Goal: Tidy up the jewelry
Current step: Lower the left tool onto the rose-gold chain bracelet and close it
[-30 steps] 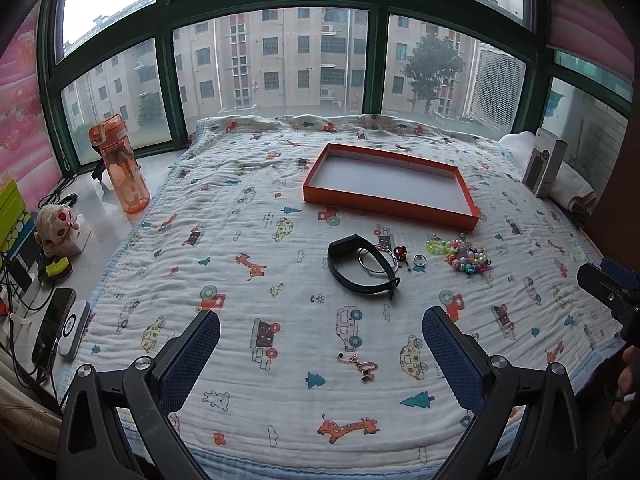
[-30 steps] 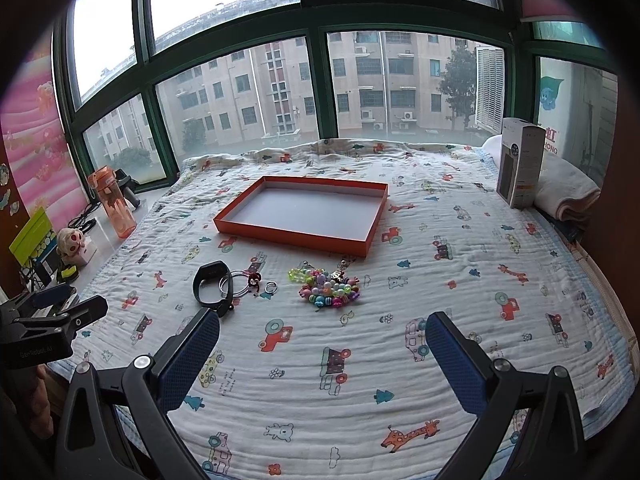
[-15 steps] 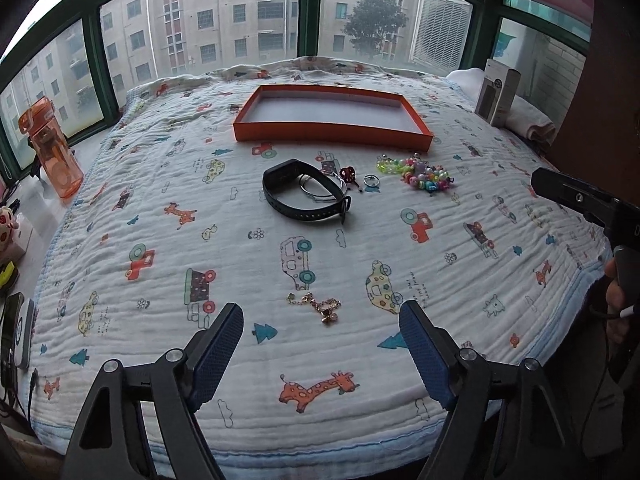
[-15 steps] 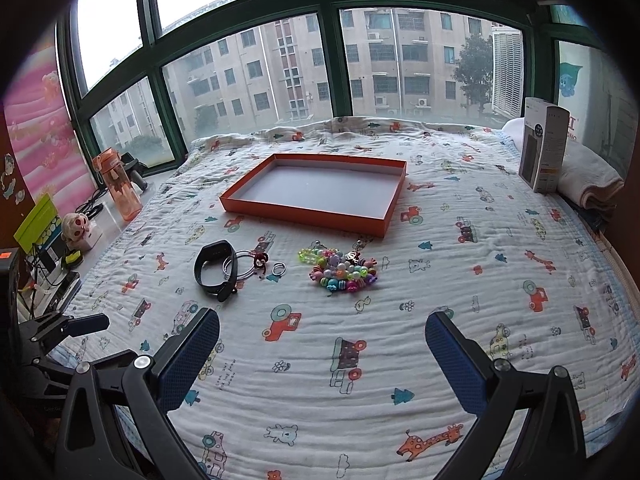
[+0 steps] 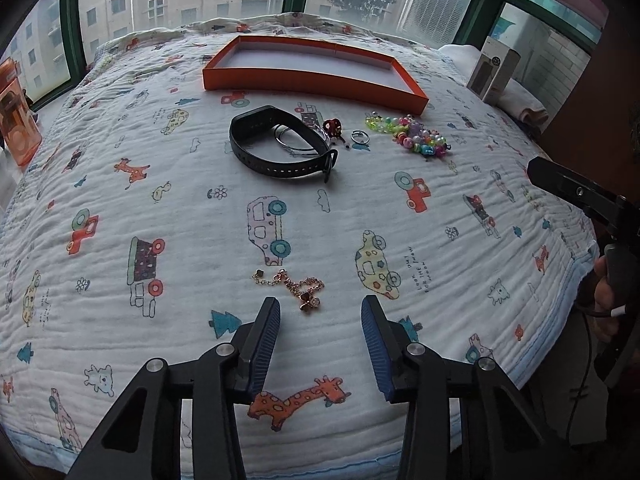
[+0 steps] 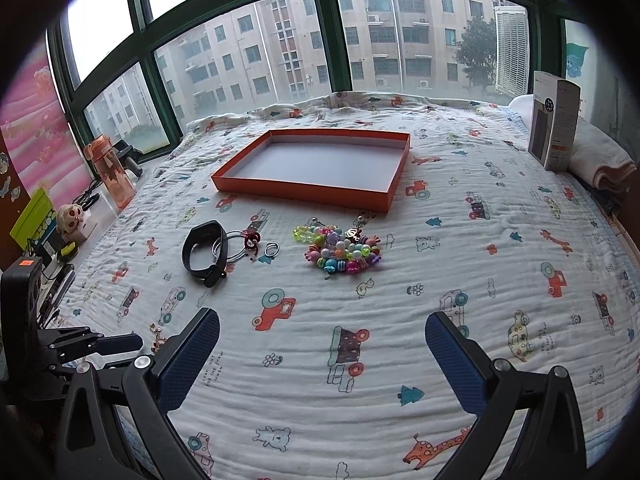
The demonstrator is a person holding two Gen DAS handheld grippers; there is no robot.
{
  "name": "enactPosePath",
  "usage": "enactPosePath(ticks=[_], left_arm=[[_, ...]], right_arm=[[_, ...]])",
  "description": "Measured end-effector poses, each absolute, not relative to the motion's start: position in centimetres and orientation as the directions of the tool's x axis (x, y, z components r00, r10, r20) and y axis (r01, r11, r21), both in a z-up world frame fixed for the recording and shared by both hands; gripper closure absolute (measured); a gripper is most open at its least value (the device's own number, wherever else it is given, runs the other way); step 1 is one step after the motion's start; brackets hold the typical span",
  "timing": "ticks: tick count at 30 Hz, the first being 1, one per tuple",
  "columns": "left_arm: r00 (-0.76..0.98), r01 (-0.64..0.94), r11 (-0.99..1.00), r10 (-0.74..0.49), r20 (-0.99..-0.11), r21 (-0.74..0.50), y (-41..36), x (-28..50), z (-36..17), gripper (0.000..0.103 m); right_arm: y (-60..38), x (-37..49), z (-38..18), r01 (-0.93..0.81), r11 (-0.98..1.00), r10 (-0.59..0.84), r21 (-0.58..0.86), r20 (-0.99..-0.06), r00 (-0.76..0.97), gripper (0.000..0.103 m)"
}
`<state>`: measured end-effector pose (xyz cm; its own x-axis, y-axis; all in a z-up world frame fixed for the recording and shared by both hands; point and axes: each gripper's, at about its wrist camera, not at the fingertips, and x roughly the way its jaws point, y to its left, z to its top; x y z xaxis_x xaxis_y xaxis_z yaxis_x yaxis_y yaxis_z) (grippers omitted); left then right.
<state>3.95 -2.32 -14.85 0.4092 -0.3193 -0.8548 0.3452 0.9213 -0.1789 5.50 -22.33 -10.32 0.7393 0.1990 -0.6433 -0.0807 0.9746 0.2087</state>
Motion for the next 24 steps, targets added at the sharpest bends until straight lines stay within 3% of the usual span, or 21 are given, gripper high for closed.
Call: enactPosePath(ticks=[20, 24], left_arm=[[0.453, 0.388, 0.918, -0.264, -0.852, -0.079, -3.2, 4.6, -15.5, 0.092], [0.453, 0.379, 0.920, -0.278, -0.847, -0.099, -2.9, 4.5, -15.4, 0.092]], right_arm=[[-22.8, 7.0, -12.1, -0.070, 0.977, 0.192, 0.203, -0.684, 0.704, 0.000], [-23.1, 7.7, -12.5, -0.065, 0.979, 0.184, 0.194, -0.694, 0.696, 0.000]])
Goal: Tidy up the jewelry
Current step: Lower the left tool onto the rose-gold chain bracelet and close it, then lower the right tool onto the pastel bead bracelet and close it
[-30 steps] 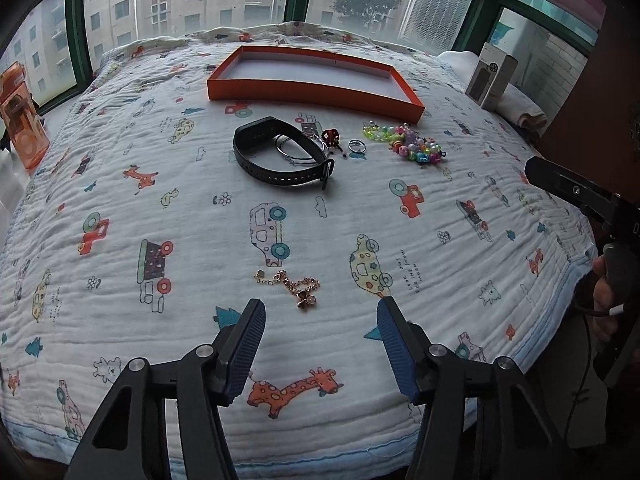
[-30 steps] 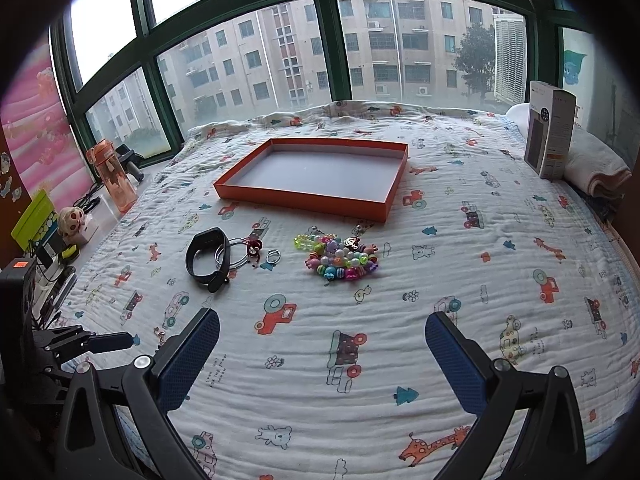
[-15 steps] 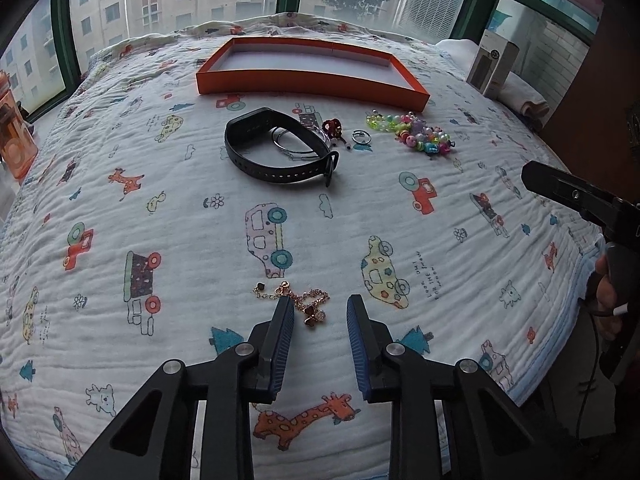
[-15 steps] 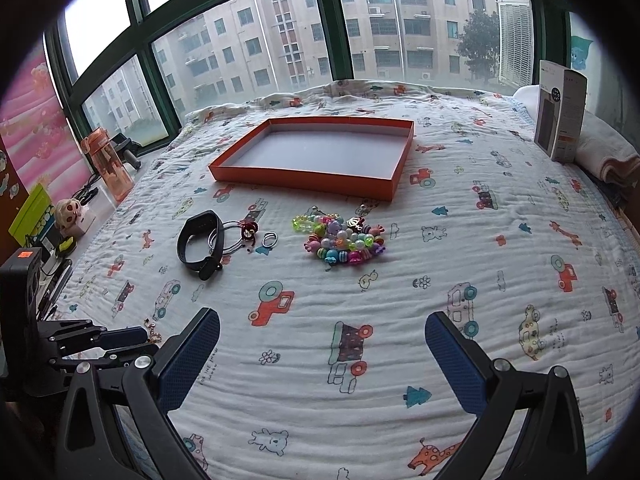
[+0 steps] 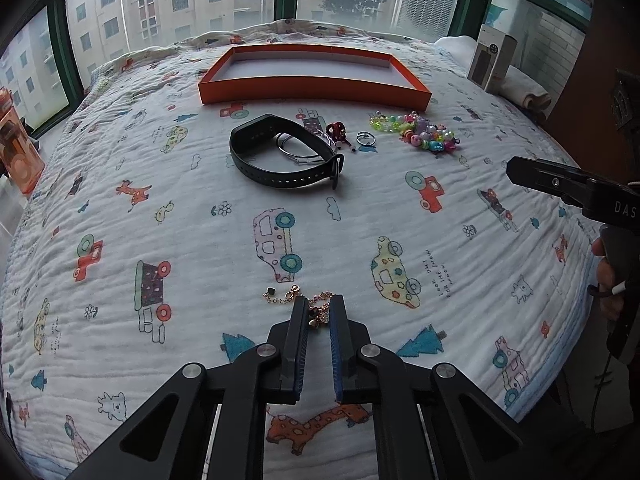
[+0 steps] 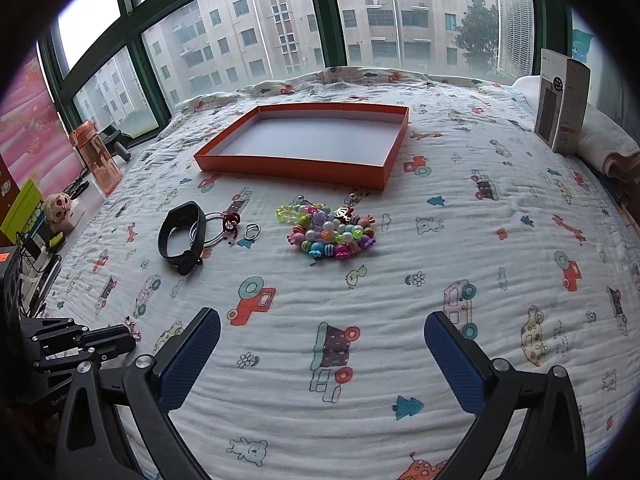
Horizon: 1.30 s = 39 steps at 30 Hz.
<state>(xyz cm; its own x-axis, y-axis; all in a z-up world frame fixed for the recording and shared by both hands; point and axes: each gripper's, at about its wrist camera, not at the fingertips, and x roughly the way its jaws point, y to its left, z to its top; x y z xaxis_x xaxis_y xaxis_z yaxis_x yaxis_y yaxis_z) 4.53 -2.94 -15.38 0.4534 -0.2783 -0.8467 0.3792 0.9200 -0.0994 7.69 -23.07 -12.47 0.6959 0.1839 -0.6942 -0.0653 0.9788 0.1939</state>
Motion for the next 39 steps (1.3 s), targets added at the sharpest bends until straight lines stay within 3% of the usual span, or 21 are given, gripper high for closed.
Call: enactPosePath(ticks=[7, 14, 25, 39], left_arm=[[0.467, 0.363, 0.923, -0.299, -0.832, -0.128, -2.2, 4.7, -14.3, 0.092], [0.472, 0.351, 0.926, -0.306, -0.826, -0.143, -1.7, 5.4, -13.5, 0.092], [0.460, 0.321, 0.933, -0.305, -0.834, -0.164, -0.9, 6.7, -13.9, 0.092], [0.460, 0.302, 0.938, -0.302, -0.835, -0.172, 0.1, 8.7, -14.0, 0.092]], right_arm=[[-24.0, 9.7, -12.7, -0.062, 0.976, 0.195, 0.210, -0.709, 0.677, 0.000], [-23.1, 11.2, -12.8, -0.134, 0.955, 0.288, 0.264, -0.719, 0.633, 0.014], [-21.8, 15.2, -12.9, -0.239, 0.940, 0.340, 0.244, -0.737, 0.584, 0.024], [-20.8, 19.7, -13.0, -0.324, 0.931, 0.327, 0.168, -0.779, 0.534, 0.053]])
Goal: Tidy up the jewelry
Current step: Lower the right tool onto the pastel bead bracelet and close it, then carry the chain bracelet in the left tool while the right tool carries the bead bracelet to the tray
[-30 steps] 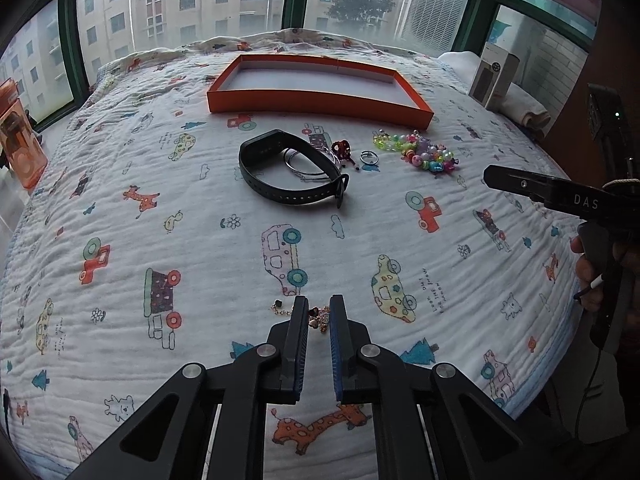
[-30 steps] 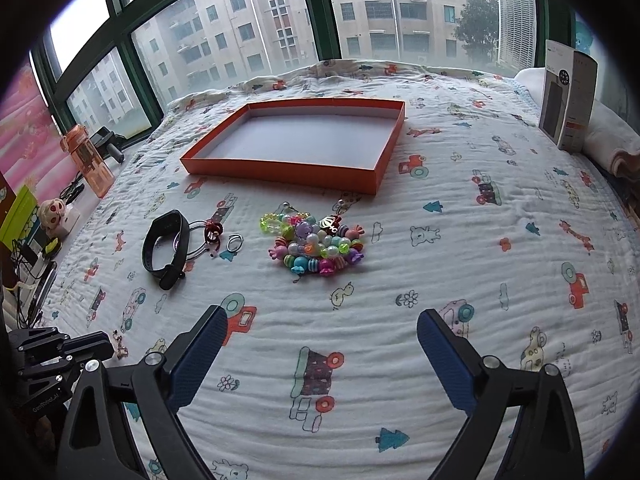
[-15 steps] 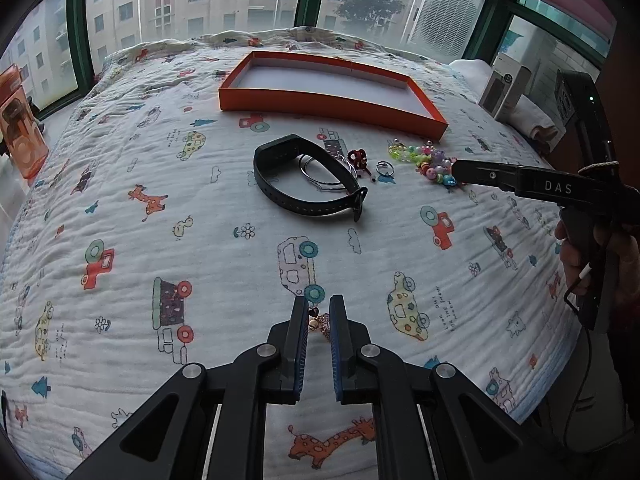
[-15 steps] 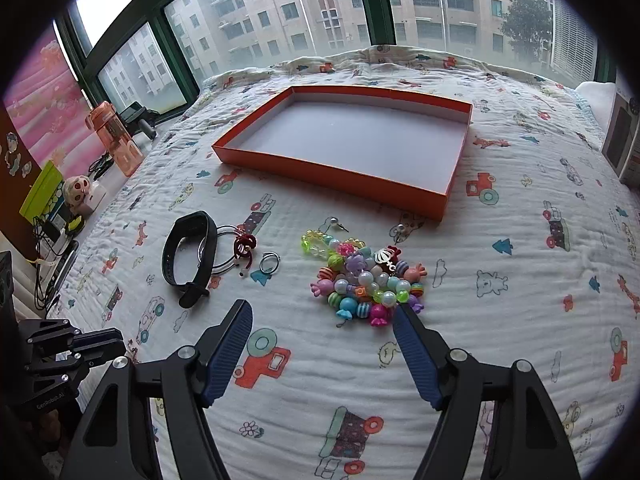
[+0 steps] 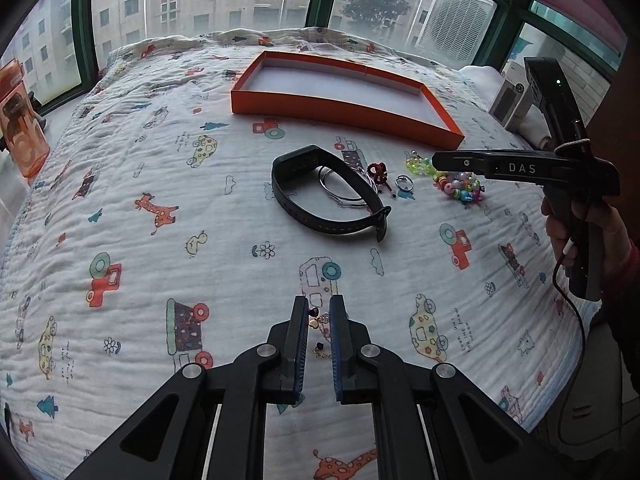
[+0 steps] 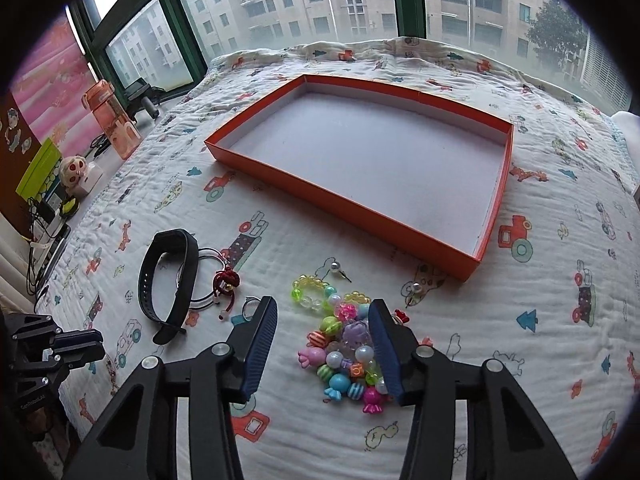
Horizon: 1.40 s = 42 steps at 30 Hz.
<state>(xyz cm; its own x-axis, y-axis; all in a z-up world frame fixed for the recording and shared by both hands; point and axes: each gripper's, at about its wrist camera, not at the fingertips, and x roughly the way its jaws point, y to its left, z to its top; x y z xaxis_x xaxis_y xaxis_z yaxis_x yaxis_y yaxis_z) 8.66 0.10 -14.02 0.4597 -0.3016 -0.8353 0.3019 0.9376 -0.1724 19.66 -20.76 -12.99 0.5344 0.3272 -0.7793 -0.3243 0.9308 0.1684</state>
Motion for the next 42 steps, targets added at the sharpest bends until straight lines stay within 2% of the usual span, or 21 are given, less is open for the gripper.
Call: enactPosePath(ticks=[14, 17, 24, 35, 42], left_arm=[[0.446, 0.285, 0.942, -0.296, -0.845, -0.180, 0.6, 9.9, -14.9, 0.092], [0.446, 0.280, 0.943, -0.293, -0.846, -0.179, 0.7, 10.0, -15.0, 0.092], [0.454, 0.274, 0.946, -0.287, -0.844, -0.174, 1.0, 10.4, -14.8, 0.092], [0.547, 0.284, 0.944, -0.301, -0.781, -0.165, 1.5, 12.1, -9.9, 0.092], [0.625, 0.310, 0.942, -0.305, -0.719, -0.130, 1.6, 14.9, -4.5, 0.092]], right_arm=[[-18.9, 21.0, -13.5, -0.469, 0.883, 0.261, 0.014, -0.846, 0.465, 0.079], [-18.2, 20.8, -13.7, -0.505, 0.862, 0.236, -0.032, -0.857, 0.457, 0.082], [-18.3, 21.1, -14.0, -0.503, 0.864, 0.230, -0.032, -0.863, 0.450, 0.089], [-20.5, 18.9, -8.4, -0.398, 0.911, 0.337, 0.107, -0.751, 0.568, 0.089], [-21.6, 17.7, -3.6, -0.375, 0.916, 0.372, 0.146, -0.661, 0.652, 0.089]])
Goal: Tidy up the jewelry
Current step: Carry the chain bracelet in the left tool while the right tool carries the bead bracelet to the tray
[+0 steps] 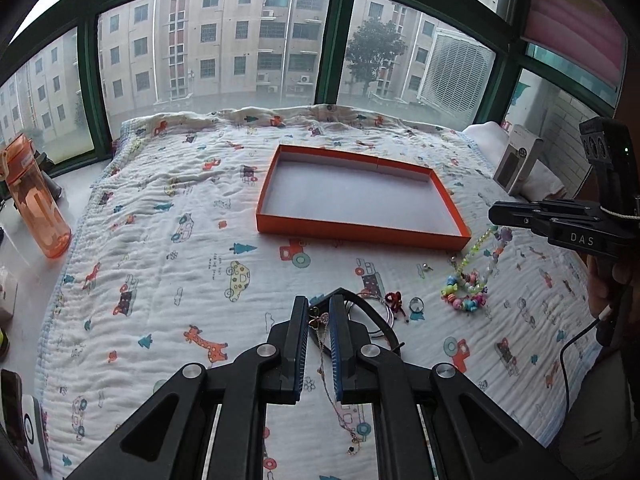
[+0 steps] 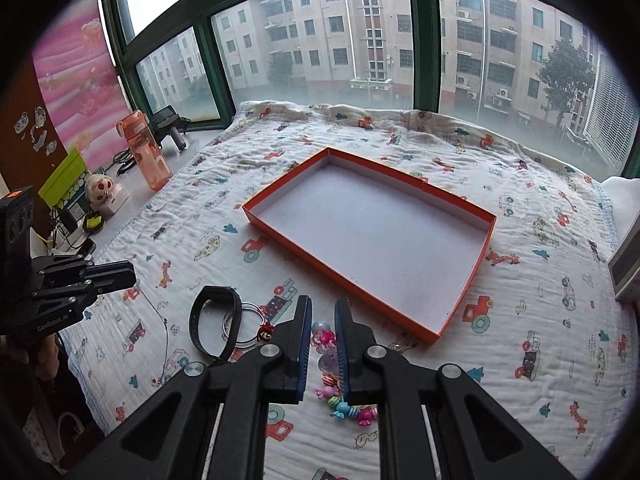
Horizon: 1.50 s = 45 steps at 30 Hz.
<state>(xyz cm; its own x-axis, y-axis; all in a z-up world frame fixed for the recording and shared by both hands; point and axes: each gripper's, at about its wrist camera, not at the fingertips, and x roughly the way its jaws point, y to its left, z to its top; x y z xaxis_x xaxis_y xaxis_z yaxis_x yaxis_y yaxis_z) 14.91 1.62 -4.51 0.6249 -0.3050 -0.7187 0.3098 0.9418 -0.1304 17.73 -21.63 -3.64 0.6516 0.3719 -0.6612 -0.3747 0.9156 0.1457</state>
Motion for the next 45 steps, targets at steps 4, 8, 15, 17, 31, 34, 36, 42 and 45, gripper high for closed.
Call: enactPosePath(ticks=[4, 8, 15, 17, 31, 34, 36, 42, 45], left_arm=[[0.663, 0.324, 0.939, -0.315, -0.679, -0.120, 1.5, 17.1, -1.1, 0.092], [0.705, 0.339, 0.937, -0.312, -0.637, -0.084, 0.9, 19.7, 2.4, 0.092], [0.758, 0.372, 0.927, -0.330, -0.563, -0.042, -0.6, 25.4, 8.3, 0.092], [0.767, 0.374, 0.927, -0.325, -0.554, -0.025, -1.2, 27.3, 9.4, 0.092], [0.719, 0.405, 0.914, -0.342, -0.605, -0.035, -4.1, 36.6, 5.5, 0.092], [0.713, 0.405, 0.914, -0.327, -0.620, -0.016, -4.3, 37.0, 4.0, 0.092], [0.704, 0.401, 0.916, -0.320, -0.634, -0.016, -4.4, 37.4, 3.0, 0.092], [0.674, 0.383, 0.923, -0.292, -0.678, -0.017, -3.7, 38.3, -0.1, 0.092], [0.645, 0.378, 0.925, -0.280, -0.711, -0.021, -3.5, 38.8, -2.3, 0.092]], right_arm=[[-22.3, 17.9, -1.3, -0.362, 0.920, 0.373, 0.152, -0.627, 0.684, 0.089], [-23.0, 18.4, 0.5, -0.354, 0.920, 0.381, 0.169, -0.595, 0.708, 0.089], [-23.4, 20.5, 2.9, -0.333, 0.932, 0.354, 0.143, -0.559, 0.750, 0.089], [-23.5, 21.3, 3.0, -0.321, 0.936, 0.345, 0.144, -0.556, 0.756, 0.089], [-24.6, 26.0, -1.1, -0.253, 0.943, 0.332, 0.215, -0.600, 0.728, 0.089], [-24.6, 26.4, -2.5, -0.242, 0.946, 0.325, 0.217, -0.621, 0.713, 0.089], [-24.7, 26.7, -3.3, -0.233, 0.945, 0.325, 0.227, -0.635, 0.700, 0.089], [-25.4, 27.4, -5.8, -0.194, 0.950, 0.309, 0.243, -0.675, 0.670, 0.089], [-25.7, 27.8, -7.2, -0.169, 0.955, 0.294, 0.243, -0.699, 0.652, 0.089]])
